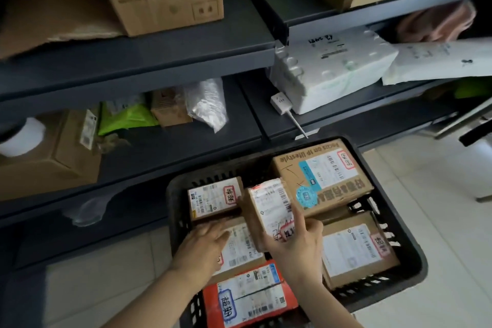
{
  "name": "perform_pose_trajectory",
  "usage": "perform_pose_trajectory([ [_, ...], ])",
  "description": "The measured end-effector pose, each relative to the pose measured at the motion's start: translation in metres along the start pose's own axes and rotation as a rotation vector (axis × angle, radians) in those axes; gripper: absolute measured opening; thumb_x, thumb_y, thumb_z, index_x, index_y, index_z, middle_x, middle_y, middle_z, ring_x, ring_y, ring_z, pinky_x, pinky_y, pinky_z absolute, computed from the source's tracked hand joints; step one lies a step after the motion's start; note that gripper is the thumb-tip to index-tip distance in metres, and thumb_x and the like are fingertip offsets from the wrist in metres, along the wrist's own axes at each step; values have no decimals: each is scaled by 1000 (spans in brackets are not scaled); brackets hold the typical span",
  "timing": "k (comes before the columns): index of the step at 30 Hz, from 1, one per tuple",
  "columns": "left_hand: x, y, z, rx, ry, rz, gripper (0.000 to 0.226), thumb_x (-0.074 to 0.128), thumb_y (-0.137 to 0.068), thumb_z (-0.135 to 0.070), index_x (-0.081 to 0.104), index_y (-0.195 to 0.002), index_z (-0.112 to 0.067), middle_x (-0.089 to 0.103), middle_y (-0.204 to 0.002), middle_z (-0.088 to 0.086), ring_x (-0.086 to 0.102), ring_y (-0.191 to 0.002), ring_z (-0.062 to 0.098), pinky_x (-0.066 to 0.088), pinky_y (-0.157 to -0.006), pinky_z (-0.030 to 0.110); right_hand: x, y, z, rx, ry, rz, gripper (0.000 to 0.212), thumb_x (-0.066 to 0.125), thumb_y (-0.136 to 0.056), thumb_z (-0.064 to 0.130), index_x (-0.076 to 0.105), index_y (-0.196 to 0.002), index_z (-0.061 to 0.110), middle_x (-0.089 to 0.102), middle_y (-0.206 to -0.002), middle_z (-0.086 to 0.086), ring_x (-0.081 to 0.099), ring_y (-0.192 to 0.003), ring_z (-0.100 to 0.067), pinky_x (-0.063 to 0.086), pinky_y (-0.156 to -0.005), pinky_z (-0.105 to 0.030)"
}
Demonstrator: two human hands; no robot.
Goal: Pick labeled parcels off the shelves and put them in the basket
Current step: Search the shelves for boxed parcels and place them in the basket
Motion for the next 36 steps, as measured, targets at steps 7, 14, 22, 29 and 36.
perform_pose_trajectory([
  [7,10,2,9,-60,12,-48,65,45,-97,-15,10,-151,-18,-5,-160,2,-1,-146,19,0,-117,33,1,5,-9,-48,16,-115,88,72,-64,55,25,-137,42,31,-119,0,37,-111,-18,43,-83,-31],
  [14,11,6,16,-54,47,-101,66,46,-97,-14,10,-151,-20,-7,-159,0,-1,-147,18,-8,-109,25,17,7,-15,-30,55,-204,84,76,-61,53,32,-130,35,27,-109,1,32,-109,-20,46,-89,-39],
  [22,19,3,20,-52,113,-103,66,47,-96,-10,12,-151,-21,-5,-159,-1,-3,-147,18,2,-119,32,34,13,-36,83,96,-187,81,79,-57,53,40,-124,30,28,-103,-2,30,-106,-23,44,-80,-37],
  [29,18,2,19,-31,106,-119,66,47,-95,-8,13,-151,-20,-5,-159,0,-2,-147,18,-1,-116,29,45,-3,-44,131,132,-113,79,81,-58,52,40,-122,28,29,-106,-2,35,-109,-25,46,-83,-37],
  [36,24,1,19,-35,102,-127,66,44,-96,-8,10,-151,-20,-7,-159,0,-4,-146,18,-7,-109,22,52,-12,-55,62,116,-1,69,71,-81,37,33,-138,34,31,-125,-7,35,-124,-26,42,-93,-37],
])
Point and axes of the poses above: each hand's wrist, its own y-axis away from the middle knuckle, its own x-axis out of the palm, z = x × y, the point moved 9 cm from there along -y, towards the middle knuckle
